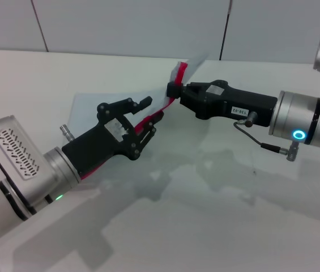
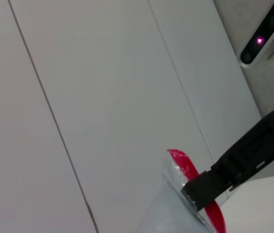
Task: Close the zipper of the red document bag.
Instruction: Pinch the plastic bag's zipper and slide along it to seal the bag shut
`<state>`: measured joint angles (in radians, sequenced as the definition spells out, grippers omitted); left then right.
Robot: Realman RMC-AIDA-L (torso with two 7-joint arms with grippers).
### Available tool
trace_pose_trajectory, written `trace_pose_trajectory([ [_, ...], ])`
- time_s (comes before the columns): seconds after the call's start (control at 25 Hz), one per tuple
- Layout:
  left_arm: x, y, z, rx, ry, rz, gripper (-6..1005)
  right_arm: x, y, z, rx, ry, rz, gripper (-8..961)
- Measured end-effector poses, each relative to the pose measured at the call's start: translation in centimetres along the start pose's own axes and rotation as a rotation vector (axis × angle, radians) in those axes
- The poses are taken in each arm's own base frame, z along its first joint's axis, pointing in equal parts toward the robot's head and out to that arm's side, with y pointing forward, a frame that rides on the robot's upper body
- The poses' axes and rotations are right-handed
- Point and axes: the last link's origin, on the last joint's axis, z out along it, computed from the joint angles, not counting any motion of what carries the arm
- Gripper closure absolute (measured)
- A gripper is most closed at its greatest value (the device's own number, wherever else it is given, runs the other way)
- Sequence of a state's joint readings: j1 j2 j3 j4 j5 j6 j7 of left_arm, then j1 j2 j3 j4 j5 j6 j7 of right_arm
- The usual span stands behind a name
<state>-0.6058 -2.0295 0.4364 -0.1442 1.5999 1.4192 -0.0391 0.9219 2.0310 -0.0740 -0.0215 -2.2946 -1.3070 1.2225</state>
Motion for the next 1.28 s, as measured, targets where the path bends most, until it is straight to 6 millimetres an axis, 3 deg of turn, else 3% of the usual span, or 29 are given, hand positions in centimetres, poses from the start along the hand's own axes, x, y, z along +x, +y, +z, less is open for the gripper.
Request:
trace_pose_trajectory([
  [0.2,-0.12,-0.02,0.08,0.0,-0.009,0.0,737,0.07,0.07,0.04,-0.005,0.008,-0.002,942],
  [0.44,-0.16,-0.03,0.02,0.007,-0.011,-0.003,754,0.1,0.13,0.1,-0.009,0.012,-0.003,941],
  [0.76,-0.19,-0.03,-0.04,0.02,-0.012,-0.012,873,0.11,0.14,0.11,-0.01,0.013,-0.003,940],
  [1.28,-0.3,-0.76,-0.25,0.105,-0.014,-0.045,901,0.05,-0.33,-0.25,0.018,0.003,0.007,939],
])
